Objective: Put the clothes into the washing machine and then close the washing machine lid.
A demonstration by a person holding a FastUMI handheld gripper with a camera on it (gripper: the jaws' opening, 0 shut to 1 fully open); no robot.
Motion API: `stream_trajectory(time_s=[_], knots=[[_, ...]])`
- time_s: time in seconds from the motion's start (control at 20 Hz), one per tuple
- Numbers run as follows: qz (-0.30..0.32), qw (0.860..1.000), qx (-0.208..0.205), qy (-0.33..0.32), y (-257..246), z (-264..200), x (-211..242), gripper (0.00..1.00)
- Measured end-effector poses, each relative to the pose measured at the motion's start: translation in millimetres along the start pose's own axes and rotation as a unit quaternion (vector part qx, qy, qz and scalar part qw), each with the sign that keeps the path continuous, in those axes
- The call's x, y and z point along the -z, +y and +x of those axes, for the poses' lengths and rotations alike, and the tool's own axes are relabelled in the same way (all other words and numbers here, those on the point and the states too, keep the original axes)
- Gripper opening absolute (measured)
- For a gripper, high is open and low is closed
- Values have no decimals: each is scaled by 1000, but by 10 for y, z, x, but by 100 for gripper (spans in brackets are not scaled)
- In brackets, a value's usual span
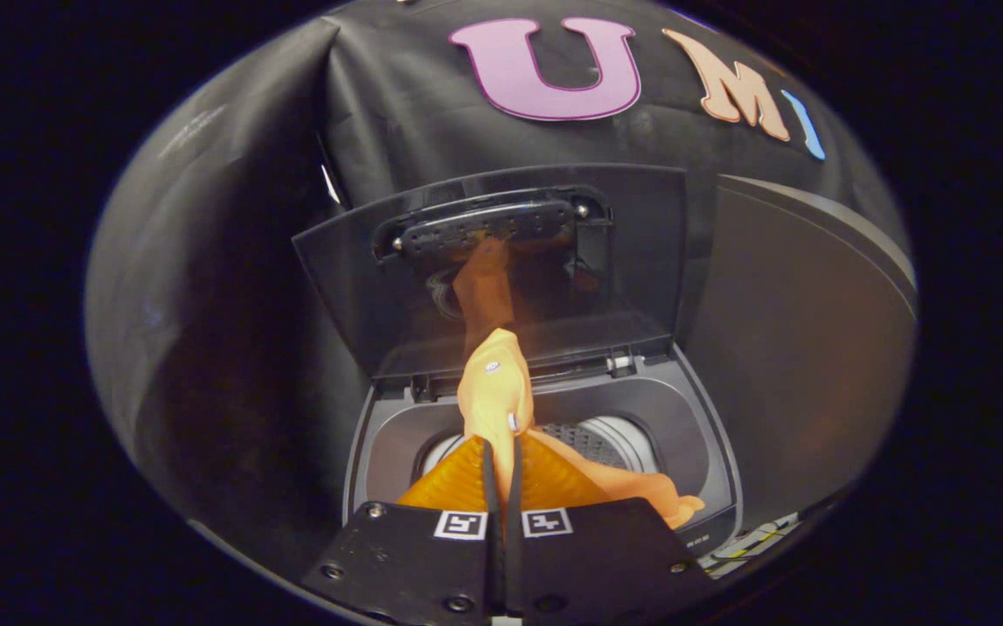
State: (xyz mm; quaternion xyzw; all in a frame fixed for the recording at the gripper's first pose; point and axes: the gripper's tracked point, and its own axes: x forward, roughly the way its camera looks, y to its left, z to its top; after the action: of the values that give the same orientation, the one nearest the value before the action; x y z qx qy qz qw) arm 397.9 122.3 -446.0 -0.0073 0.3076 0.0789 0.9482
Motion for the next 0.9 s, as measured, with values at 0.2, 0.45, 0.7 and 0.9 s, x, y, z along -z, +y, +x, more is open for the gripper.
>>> stream_trajectory(time_s=[0.2,0.45,0.7,0.9], knots=[[-5,1000,-1,-14,-10,77,47,3],[-22,1000,8,-6,-77,55,145,10],[-3,999,-22,-34,-4,-162,8,62],[5,998,-35,-59,-40,-549,-195,85]])
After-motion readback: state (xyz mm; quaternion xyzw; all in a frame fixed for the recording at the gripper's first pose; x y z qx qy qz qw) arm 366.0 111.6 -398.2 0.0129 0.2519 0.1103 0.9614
